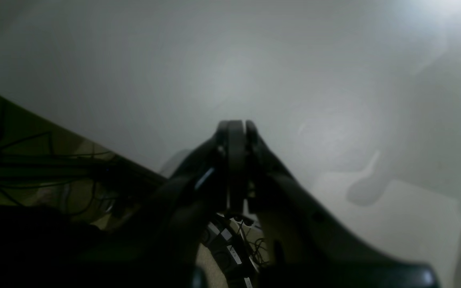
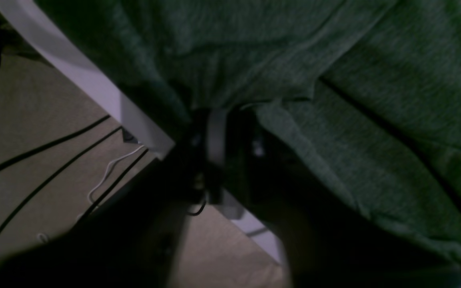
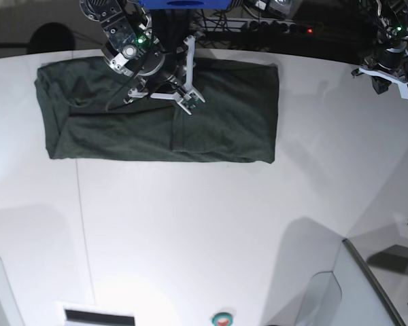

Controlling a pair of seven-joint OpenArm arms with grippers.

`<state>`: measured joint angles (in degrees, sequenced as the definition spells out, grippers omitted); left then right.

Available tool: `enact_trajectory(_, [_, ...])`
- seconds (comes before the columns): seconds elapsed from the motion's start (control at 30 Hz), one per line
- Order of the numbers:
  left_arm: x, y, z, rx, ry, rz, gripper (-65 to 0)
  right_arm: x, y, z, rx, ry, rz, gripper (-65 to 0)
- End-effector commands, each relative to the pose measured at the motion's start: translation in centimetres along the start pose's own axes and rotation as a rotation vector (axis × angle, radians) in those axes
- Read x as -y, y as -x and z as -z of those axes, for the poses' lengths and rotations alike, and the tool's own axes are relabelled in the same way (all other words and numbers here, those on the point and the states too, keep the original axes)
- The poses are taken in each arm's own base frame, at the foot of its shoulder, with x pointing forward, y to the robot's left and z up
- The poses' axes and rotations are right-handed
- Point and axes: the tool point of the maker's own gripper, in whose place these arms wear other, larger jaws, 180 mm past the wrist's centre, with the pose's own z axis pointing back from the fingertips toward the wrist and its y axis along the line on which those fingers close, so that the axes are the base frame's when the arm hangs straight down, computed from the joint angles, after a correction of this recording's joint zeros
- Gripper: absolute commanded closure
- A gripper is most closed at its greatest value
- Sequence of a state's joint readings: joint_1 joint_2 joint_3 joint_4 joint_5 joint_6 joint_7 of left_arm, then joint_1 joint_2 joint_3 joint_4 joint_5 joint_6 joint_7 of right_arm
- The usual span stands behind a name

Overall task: Layout the t-shirt on the table in an organized manner, then fold the t-shirt properly
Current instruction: 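Grasp the band's end with the right gripper and fold it toward the middle, then grasp both ends of the folded band with both grippers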

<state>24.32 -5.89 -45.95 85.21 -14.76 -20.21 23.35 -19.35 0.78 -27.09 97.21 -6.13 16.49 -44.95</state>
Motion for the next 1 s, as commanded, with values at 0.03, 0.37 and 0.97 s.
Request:
enact_trajectory(0.03, [-0.4, -1.3, -0.2, 0.040, -0.003, 0.017, 0.0, -0.2, -1.8, -1.3, 0.072, 0.008, 0.012, -28.8])
enact_trajectory(0.37, [8.3, -0.8, -0.2, 0.030, 0.207, 0.104, 0.0, 4.6, -6.1, -3.5, 0.199, 0.158, 0.049, -7.2])
enact_trajectory(0.97, [23.4, 4.2, 1.6, -0.101, 0.537, 0.125, 0.0, 4.1, -1.8, 1.7, 0.055, 0.116, 0.068, -2.6])
